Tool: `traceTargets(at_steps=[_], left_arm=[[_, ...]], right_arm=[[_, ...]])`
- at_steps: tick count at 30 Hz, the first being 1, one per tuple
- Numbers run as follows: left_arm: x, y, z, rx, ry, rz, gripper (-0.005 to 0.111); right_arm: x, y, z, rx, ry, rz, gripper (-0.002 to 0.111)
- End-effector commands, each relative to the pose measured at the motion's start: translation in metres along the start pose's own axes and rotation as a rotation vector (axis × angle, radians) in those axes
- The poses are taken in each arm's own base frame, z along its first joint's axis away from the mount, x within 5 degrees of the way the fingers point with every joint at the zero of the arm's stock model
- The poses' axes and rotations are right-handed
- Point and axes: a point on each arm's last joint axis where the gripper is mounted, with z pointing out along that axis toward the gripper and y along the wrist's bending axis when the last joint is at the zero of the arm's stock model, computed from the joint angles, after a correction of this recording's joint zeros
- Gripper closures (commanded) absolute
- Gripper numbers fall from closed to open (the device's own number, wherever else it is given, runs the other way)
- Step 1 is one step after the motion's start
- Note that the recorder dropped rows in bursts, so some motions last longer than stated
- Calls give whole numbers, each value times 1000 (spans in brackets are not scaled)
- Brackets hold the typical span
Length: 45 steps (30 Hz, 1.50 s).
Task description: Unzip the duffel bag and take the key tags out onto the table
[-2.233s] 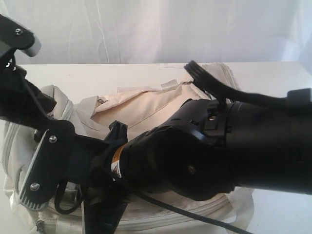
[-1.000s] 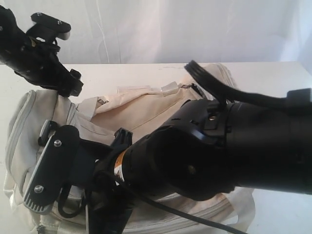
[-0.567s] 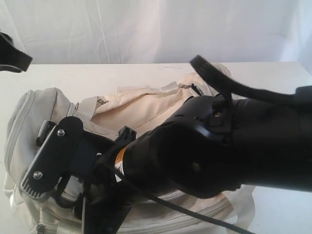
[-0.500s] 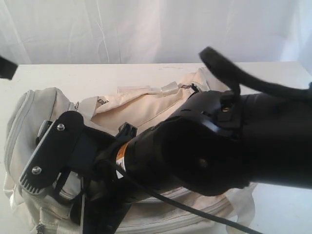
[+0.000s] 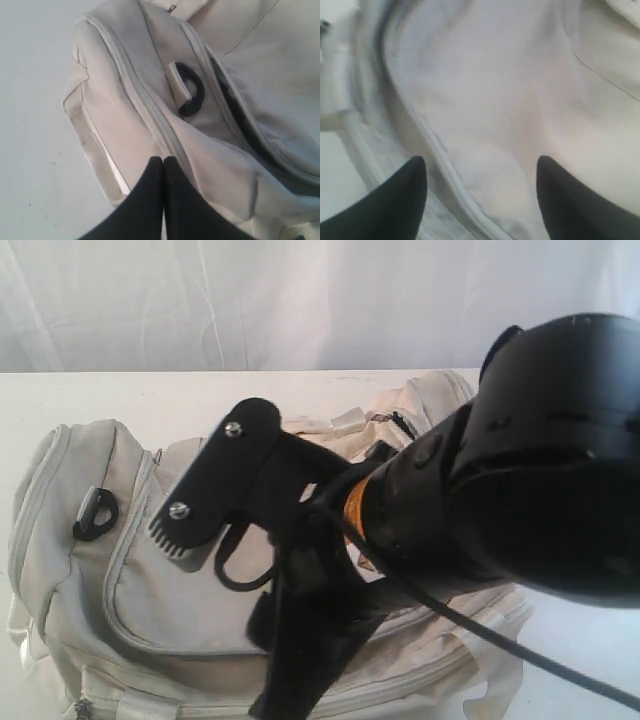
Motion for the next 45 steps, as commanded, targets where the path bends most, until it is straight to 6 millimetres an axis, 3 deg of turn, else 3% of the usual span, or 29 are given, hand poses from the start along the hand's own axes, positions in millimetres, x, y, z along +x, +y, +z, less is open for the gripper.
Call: traceTargets(at_steps=[1,11,16,20,27,33,40,45], left_arm=[[0,-1,-4,11,-48,-24,107],[1,-1,-2,3,-66,6,107],[2,-1,0,2,-70,5,107],[2,-1,0,2,-70,5,107],[2,-1,0,2,-70,5,107],[2,-1,0,2,-68,5,107],[2,-1,0,2,-68,5,107],[2,-1,0,2,-68,5,107]], right_arm=[[3,-15,-10,120,98,34,53],[-16,-7,-12,24,-79,108,59],[-8,-4,-6,-5,47,89,61],[-14,-7,-12,-1,151,97,73],[-46,-14,-27,-30,209,-9,92],[-58,-10,-1,-52,167,-49,97],[-55,8,40,-204,264,-148,81],[-51,10,50,-232,309,-217,79]])
